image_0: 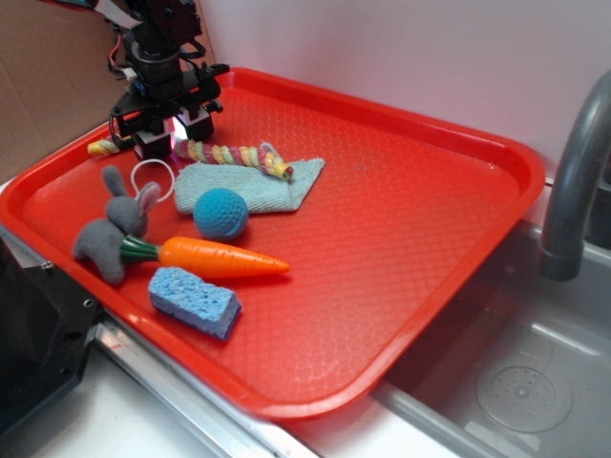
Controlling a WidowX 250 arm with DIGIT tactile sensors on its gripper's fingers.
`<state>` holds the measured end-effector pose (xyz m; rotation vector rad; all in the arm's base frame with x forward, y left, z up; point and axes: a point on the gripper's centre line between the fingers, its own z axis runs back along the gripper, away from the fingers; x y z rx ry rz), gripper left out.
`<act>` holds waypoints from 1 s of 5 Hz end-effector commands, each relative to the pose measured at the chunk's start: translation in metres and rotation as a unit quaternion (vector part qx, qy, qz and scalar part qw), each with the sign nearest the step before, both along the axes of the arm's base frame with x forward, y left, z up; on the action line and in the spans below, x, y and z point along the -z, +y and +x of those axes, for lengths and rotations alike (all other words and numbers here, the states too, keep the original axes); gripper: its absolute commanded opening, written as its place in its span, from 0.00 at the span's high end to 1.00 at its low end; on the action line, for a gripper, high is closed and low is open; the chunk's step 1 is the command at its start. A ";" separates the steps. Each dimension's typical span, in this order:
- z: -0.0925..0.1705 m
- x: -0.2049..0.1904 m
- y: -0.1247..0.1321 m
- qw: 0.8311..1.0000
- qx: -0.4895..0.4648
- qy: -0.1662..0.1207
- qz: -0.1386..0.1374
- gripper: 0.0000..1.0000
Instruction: Grab the multicolored rope.
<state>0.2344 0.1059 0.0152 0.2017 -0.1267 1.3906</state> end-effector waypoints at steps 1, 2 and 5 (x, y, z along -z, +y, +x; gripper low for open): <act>0.009 -0.078 -0.002 0.973 0.226 0.031 -0.031 1.00; 0.014 -0.112 -0.016 0.939 0.340 0.047 -0.021 1.00; -0.022 -0.220 -0.101 0.792 0.607 0.001 -0.062 1.00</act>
